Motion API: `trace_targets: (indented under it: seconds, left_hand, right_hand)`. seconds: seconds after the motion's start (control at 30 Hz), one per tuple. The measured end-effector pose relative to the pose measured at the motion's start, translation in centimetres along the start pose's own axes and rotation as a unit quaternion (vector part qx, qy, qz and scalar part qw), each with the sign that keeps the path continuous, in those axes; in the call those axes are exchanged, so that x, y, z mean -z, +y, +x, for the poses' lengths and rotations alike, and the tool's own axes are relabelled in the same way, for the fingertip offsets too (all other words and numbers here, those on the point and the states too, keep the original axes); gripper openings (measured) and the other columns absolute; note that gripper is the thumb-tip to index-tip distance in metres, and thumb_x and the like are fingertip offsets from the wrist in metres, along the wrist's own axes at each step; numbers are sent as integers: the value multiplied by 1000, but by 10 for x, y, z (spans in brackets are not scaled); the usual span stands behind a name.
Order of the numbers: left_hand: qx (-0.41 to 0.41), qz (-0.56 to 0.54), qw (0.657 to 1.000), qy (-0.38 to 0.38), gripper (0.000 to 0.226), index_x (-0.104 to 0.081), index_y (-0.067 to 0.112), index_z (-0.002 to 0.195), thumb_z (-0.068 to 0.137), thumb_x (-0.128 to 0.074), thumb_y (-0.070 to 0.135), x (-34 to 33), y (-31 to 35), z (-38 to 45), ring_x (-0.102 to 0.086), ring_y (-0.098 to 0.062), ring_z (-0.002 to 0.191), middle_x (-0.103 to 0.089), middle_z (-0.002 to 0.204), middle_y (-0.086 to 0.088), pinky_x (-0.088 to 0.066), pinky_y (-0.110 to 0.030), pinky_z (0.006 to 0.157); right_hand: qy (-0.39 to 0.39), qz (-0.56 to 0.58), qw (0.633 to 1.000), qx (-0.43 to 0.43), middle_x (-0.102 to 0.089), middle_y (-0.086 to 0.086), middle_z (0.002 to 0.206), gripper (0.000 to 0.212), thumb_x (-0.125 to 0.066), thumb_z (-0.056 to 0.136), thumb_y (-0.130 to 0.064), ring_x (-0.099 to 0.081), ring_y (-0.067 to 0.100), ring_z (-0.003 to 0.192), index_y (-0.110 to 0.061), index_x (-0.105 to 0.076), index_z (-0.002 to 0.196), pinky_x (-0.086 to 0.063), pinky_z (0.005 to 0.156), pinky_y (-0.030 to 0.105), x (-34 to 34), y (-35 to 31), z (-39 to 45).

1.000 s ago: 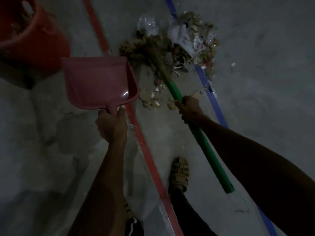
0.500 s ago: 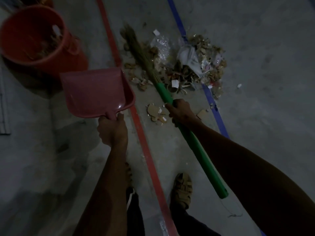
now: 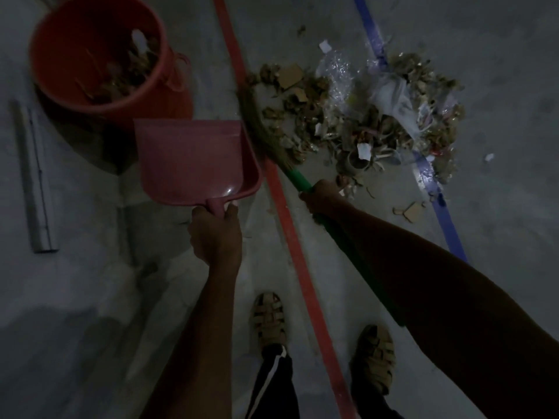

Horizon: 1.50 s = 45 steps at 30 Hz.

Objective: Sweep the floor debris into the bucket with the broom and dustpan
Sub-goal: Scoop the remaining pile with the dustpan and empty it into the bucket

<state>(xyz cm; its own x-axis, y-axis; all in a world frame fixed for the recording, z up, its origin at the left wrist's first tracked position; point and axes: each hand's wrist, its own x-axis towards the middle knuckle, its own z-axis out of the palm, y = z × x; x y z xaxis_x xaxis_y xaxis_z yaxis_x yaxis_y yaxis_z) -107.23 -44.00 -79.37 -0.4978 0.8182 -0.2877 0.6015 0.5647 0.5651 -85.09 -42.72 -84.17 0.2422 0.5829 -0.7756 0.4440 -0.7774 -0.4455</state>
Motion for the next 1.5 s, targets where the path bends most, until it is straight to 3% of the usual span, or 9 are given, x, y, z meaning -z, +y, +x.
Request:
trace_targets:
  seconds: [0.23, 0.3, 0.43, 0.57, 0.83, 1.0, 1.2, 1.37, 1.5]
  left_hand:
    - [-11, 35, 999, -38, 49, -59, 15, 93, 72, -72, 57, 11, 11, 25, -69, -31, 69, -70, 83, -7, -57, -46, 69]
    - [-13, 41, 998, -49, 50, -59, 14, 94, 73, -71, 58, 18, 14, 28, -69, -32, 71, -70, 82, -9, -56, -45, 70]
    - [-15, 34, 998, -55, 54, -60, 10, 95, 73, -68, 58, 47, 22, 30, -69, -36, 77, -70, 85, -13, -54, -43, 70]
    - [-24, 15, 999, -36, 48, -62, 3, 103, 80, -75, 44, 85, 31, 28, -66, -38, 94, -69, 102, -18, -44, -38, 71]
    - [-48, 10, 999, -17, 49, -62, 6, 105, 79, -73, 45, 112, 22, 36, -65, -40, 97, -69, 106, -19, -47, -41, 74]
    - [-49, 6, 998, -30, 48, -62, 2, 102, 80, -73, 44, 93, 7, 69, -64, -39, 95, -67, 104, -20, -42, -36, 70]
    - [-74, 25, 996, -51, 48, -63, 2, 104, 81, -73, 43, 83, 10, 117, -64, -36, 94, -68, 105, -18, -37, -32, 69]
    - [-86, 17, 995, -56, 50, -62, 1, 104, 80, -75, 44, 87, 22, 129, -65, -35, 93, -67, 105, -18, -37, -31, 68]
    - [-84, -5, 995, -59, 47, -62, 1, 102, 82, -74, 41, 90, 35, 119, -65, -36, 92, -68, 103, -18, -35, -31, 67]
  right_hand:
    - [93, 42, 990, -100, -61, 11, 78, 25, -59, 100, -25, -62, 21, 53, -3, -56, 112, -50, 39, 28, 13, 32, -29]
    - [118, 37, 988, -93, -62, 11, 76, 24, -58, 101, -25, -62, 21, 51, -1, -59, 107, -46, 36, 25, 18, 43, -47]
    - [156, 3, 988, -14, -67, 17, 71, 30, -56, 101, -26, -67, 30, 54, 1, -63, 91, -58, 49, 40, 24, 51, -85]
    - [165, -6, 985, 57, -65, 16, 66, 31, -55, 102, -29, -66, 31, 51, -7, -55, 80, -58, 49, 43, 17, 38, -120]
    - [78, 45, 993, 72, -68, 21, 82, 37, -57, 101, -31, -68, 33, 61, 5, -62, 93, -61, 59, 50, -33, -26, -110]
    - [20, 84, 996, 3, -63, 12, 74, 32, -58, 101, -31, -57, 11, 36, 1, -58, 103, -46, 36, 23, -86, -46, -57]
    - [41, 37, 996, -77, -62, 10, 77, 33, -60, 96, -29, -60, 15, 44, 1, -62, 110, -40, 37, 15, -107, -51, -15]
    - [122, -1, 989, -86, -68, 17, 93, 32, -57, 92, -28, -69, 32, 75, -1, -66, 105, -61, 67, 40, -94, -44, -23]
    - [151, 26, 985, -79, -68, 19, 82, 26, -55, 95, -23, -70, 33, 65, 1, -63, 95, -62, 60, 45, -74, -36, -47]
